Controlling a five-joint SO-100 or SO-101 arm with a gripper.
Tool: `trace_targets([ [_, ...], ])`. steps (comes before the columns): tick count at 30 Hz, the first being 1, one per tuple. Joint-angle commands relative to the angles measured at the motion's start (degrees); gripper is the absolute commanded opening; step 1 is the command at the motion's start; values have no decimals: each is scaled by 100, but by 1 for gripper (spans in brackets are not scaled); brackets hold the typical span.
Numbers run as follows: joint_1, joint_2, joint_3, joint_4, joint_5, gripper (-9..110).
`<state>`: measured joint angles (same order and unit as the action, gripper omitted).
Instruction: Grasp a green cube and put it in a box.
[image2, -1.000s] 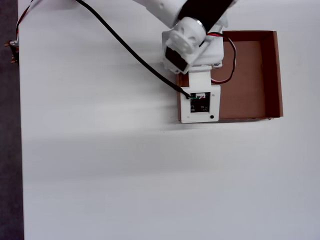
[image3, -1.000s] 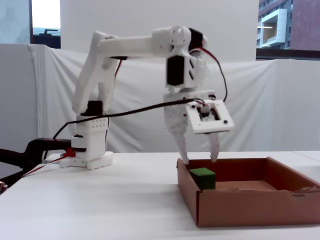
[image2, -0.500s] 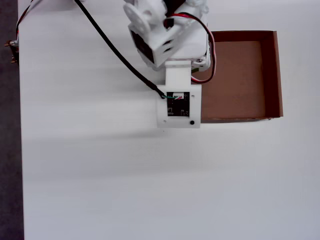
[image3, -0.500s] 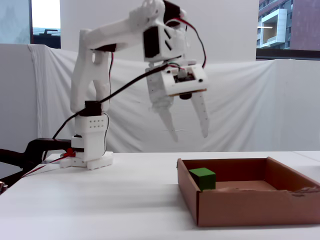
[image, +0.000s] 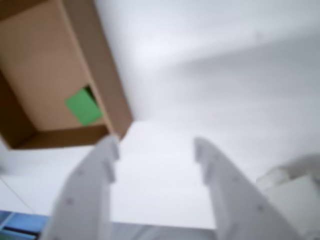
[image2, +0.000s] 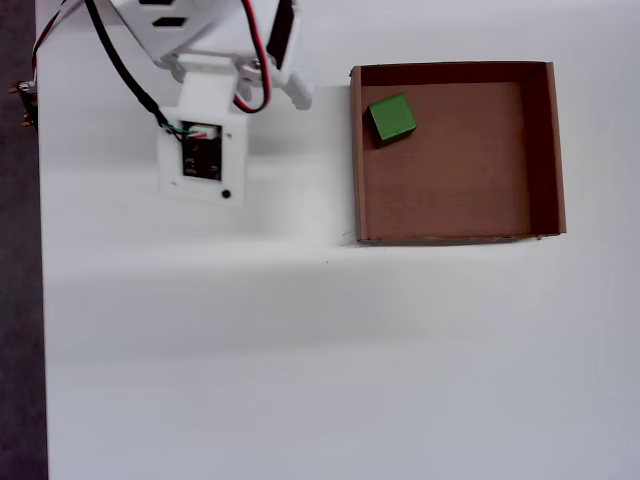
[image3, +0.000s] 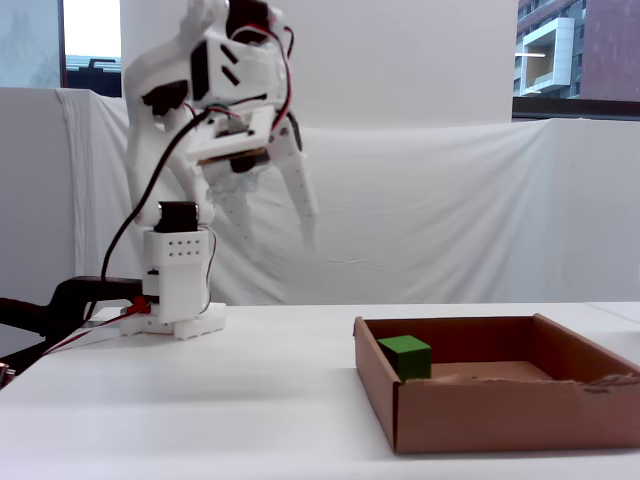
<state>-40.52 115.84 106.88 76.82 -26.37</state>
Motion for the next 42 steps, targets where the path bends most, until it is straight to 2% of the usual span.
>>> trace_targets([
  [1, 475, 782, 527, -88, -62, 21],
  [18, 2610, 3727, 3973, -905, -158, 21],
  [32, 4509, 5528, 5396, -1143, -396, 21],
  [42, 4992, 6478, 6021, -1143, -404, 22],
])
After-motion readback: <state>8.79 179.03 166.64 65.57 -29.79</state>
